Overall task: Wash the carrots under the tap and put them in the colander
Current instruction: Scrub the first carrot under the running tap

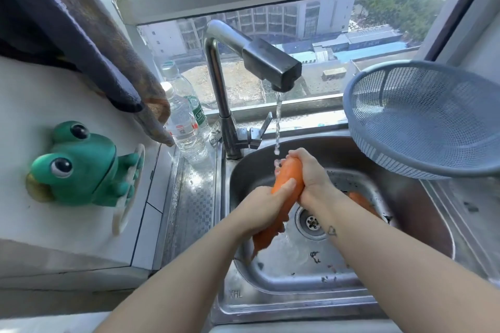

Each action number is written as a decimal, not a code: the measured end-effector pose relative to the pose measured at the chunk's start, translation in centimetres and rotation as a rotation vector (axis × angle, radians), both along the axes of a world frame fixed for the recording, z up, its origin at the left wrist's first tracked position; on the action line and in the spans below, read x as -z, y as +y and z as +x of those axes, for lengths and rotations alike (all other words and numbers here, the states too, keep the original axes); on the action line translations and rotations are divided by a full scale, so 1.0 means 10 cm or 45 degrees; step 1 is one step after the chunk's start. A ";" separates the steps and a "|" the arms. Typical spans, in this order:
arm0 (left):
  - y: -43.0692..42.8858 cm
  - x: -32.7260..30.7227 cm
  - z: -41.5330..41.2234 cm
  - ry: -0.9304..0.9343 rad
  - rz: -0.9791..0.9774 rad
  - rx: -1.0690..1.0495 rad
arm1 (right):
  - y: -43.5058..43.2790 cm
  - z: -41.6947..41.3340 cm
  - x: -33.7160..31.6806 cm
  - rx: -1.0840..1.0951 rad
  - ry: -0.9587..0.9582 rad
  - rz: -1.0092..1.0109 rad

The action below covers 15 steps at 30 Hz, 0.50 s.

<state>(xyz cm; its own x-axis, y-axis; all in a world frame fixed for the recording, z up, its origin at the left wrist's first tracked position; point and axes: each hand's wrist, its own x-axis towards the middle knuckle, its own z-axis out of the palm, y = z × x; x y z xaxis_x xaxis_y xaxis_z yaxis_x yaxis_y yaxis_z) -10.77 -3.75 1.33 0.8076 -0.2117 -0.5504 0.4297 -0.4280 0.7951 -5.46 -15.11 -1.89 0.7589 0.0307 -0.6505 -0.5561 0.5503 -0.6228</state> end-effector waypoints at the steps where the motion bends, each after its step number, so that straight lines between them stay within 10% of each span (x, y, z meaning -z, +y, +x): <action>1: -0.02 0.01 0.01 0.086 -0.130 -0.023 | -0.04 0.02 -0.02 0.030 -0.011 -0.014; 8: 0.01 0.06 0.01 0.638 -0.918 -0.189 | -0.16 0.05 -0.06 0.040 -0.100 -0.127; 15: 0.03 0.18 0.05 -0.164 -0.151 -0.011 | 0.04 0.22 -0.18 0.013 -0.290 -0.453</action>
